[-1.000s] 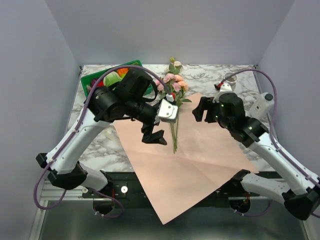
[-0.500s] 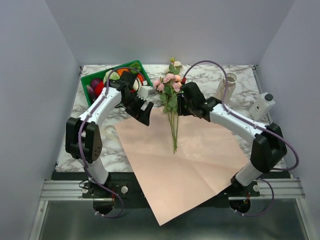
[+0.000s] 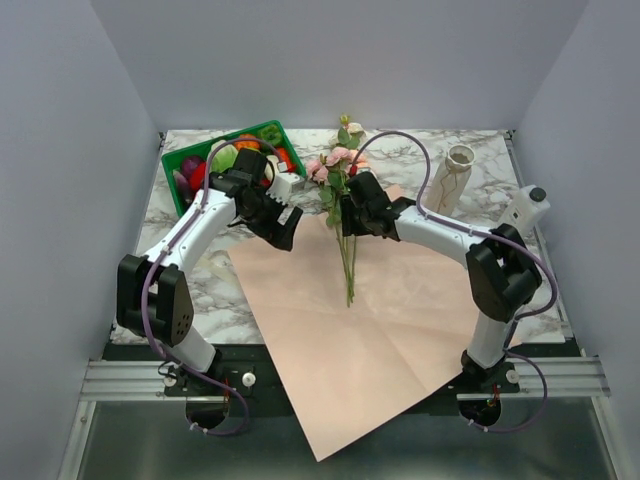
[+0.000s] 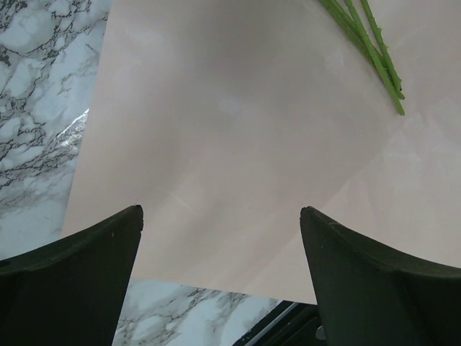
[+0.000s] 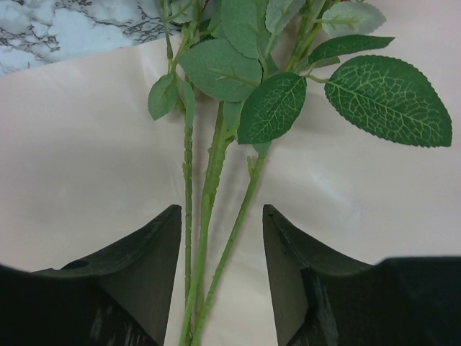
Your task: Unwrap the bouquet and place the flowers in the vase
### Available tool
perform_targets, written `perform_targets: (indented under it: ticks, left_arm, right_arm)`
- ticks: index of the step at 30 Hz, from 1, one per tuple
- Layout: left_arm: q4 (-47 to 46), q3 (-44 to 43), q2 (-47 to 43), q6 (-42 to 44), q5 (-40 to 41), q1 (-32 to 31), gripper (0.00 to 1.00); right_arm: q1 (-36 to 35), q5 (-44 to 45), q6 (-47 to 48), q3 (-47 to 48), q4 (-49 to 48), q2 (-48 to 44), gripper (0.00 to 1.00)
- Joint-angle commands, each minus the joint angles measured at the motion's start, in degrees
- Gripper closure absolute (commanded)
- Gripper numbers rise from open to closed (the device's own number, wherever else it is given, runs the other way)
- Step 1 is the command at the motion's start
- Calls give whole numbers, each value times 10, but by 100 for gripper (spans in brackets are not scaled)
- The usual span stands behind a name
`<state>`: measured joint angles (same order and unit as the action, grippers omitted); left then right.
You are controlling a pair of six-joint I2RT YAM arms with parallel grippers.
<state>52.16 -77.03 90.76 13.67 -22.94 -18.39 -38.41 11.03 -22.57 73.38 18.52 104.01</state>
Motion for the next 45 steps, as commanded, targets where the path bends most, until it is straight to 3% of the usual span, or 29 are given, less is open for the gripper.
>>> perform_targets:
  ticks: [1,7,13,17,20,36,43,45]
  left_arm:
    - [-10,14,-17,-1,19,0,1]
    - [-4,25,-27,9,20,0,4]
    - [7,31,-48,13,43,0,3]
    - [13,35,-60,15,54,0,3]
    - [6,44,-72,12,57,0,3]
    - [19,22,-109,-18,87,0,1]
    - [23,7,-128,-29,86,0,1]
    - [22,14,-135,-29,90,0,1]
  right_arm:
    - [-4,-15,-12,25,-33,38,43]
    - [-4,-21,-19,45,-38,73,50]
    - [-5,-20,-26,58,-39,99,70]
    - [-4,-17,-31,56,-40,91,92]
    - [-6,-10,-33,48,-42,60,97]
    - [-22,44,31,-61,-117,-268,99]
    - [-22,35,60,-75,-89,-298,99]
    - [-22,3,72,-100,-83,-289,90]
